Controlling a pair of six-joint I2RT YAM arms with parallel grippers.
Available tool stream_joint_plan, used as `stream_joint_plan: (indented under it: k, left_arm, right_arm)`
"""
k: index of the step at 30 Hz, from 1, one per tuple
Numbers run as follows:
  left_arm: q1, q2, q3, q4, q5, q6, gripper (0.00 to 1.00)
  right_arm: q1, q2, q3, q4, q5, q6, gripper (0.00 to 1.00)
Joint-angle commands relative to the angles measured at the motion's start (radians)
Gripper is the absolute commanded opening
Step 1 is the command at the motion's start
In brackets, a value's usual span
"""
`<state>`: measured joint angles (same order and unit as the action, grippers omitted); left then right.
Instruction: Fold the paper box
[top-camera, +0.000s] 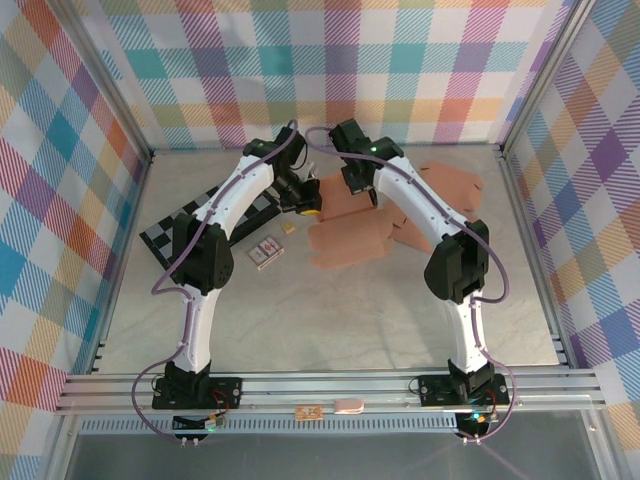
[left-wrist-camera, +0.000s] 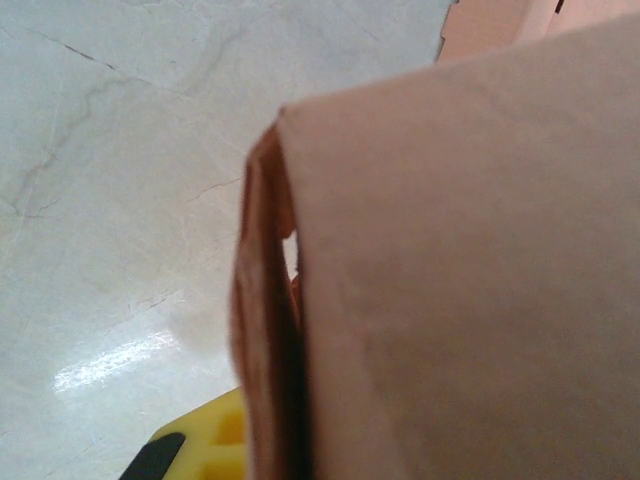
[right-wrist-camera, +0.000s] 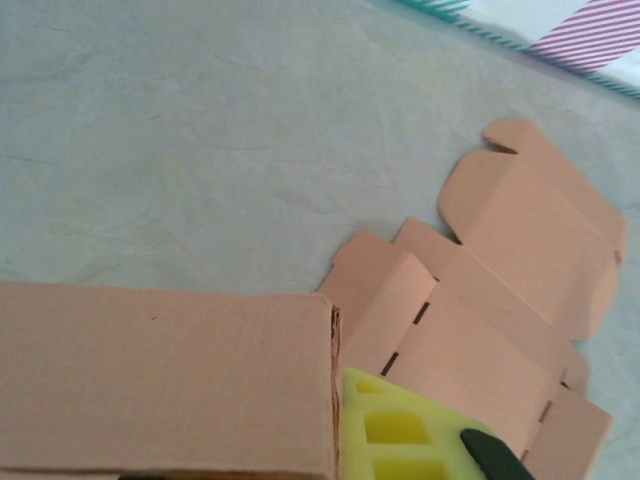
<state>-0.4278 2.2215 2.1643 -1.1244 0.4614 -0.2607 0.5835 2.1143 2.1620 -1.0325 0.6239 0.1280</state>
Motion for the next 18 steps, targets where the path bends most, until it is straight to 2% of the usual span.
stream_joint_plan:
  k: [1,4,7,15,18]
  left_arm:
    - [-0.009,-0.052,0.041,-0.035,0.021,-0.007,0.00]
    - [-0.009,-0.052,0.045,-0.035,0.022,-0.014,0.00]
    - [-0.011,-0.052,0.045,-0.037,0.019,-0.017,0.00]
    - [-0.009,-0.052,0.046,-0.043,-0.018,-0.068,0.00]
    - [-0.008,-0.050,0.052,-0.049,-0.028,-0.081,0.00]
  right_arm:
    - [0.014,0.033,0.045,-0.068,0.173,0.014,0.00]
    - [0.023,0.035,0.050,-0.083,0.208,0.034,0.00]
    - [0.026,0.033,0.052,-0.083,0.184,0.037,0.01]
    - [0.023,-0.024,0.042,-0.130,0.031,0.099,0.29]
    - [0.022,-0.057,-0.008,-0.134,-0.007,0.135,0.34]
